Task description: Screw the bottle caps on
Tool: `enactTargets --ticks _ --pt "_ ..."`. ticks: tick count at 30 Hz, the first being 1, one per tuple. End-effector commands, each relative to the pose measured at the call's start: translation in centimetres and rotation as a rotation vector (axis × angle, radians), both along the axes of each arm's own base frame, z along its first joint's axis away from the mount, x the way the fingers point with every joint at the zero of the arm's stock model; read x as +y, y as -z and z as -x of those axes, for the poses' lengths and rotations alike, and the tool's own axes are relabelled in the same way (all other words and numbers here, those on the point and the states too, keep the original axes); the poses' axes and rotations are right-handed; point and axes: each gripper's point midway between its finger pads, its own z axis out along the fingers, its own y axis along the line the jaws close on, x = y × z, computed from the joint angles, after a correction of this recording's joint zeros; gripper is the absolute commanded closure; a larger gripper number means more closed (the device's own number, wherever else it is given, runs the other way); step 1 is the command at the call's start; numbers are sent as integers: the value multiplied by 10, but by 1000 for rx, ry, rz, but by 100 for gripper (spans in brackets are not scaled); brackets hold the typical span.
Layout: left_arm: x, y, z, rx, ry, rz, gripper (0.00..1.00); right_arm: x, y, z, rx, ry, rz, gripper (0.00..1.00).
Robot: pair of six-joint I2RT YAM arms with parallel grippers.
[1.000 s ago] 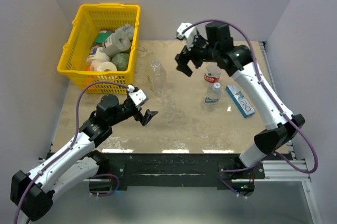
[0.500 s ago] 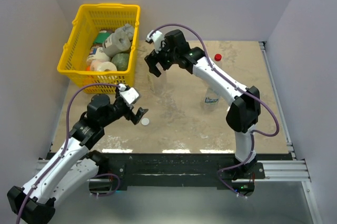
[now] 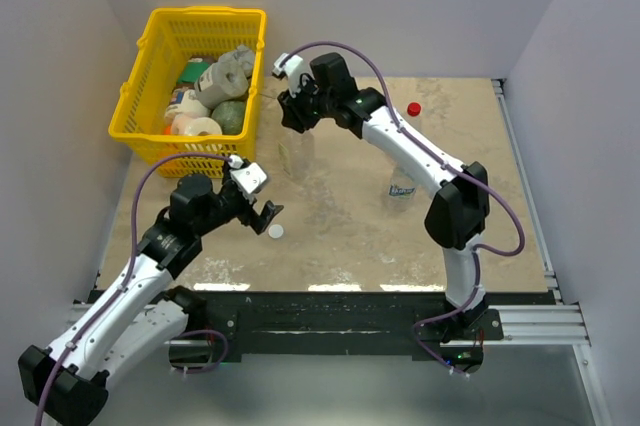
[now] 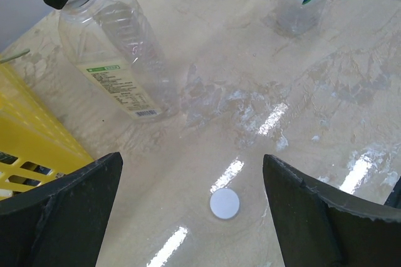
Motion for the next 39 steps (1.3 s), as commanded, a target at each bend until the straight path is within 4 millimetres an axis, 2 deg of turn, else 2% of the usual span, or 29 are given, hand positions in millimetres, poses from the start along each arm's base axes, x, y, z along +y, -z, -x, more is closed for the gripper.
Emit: enactTargets --ticks 1,2,3,6,7,9,10,11,13,14,15,17,18,20,22,23,25,30,36,39 --pt "-9 -12 -10 -35 18 46 0 -8 -39 25 -71 -89 -18 100" --pt "-9 -12 -11 -34 10 48 0 -10 -43 29 -79 -100 -18 100" --pt "-10 -13 -14 -39 6 53 1 -14 -60 39 -97 -124 -39 100" --pt "-10 -12 -18 -47 0 52 0 -19 -84 63 -130 -206 -64 100" --pt "-11 -12 -18 -55 9 45 0 -22 -102 82 -158 -281 -84 100" --pt "-17 -12 -15 -70 56 47 0 -28 -100 102 -150 -353 -84 100" --pt "-20 -12 -14 -84 82 37 1 -34 -124 126 -222 -444 -122 100" --pt "-27 -12 -9 -92 140 43 0 -37 -108 139 -205 -489 -114 100" --pt "-34 -9 -5 -109 205 28 1 -47 -121 159 -285 -548 -126 100" --pt "-40 -16 -3 -148 247 50 1 -49 -115 169 -276 -590 -125 100" --pt "-43 -16 -1 -168 275 40 1 -54 -108 177 -248 -612 -103 100" --pt "-50 -17 3 -190 337 35 0 -59 -108 188 -289 -688 -71 100" --pt "-52 -13 1 -193 354 18 1 -65 -99 197 -263 -719 -42 100" --pt "-57 -14 3 -213 404 12 1 -71 -103 202 -334 -772 -7 100" --pt "-63 -12 4 -239 459 -2 0 -76 -98 207 -354 -816 30 100" --pt "-68 -17 5 -265 493 10 1 -77 -101 209 -370 -826 38 100" --pt "-73 -15 0 -254 500 19 1 -79 -92 210 -354 -852 69 100" --pt "-86 -13 -14 -240 521 63 0 -76 -99 211 -359 -883 69 100" --pt "-100 -19 -15 -246 588 132 1 -71 -107 217 -351 -899 32 100" --pt "-102 -19 -26 -215 536 171 1 -70 -108 219 -342 -904 23 100"
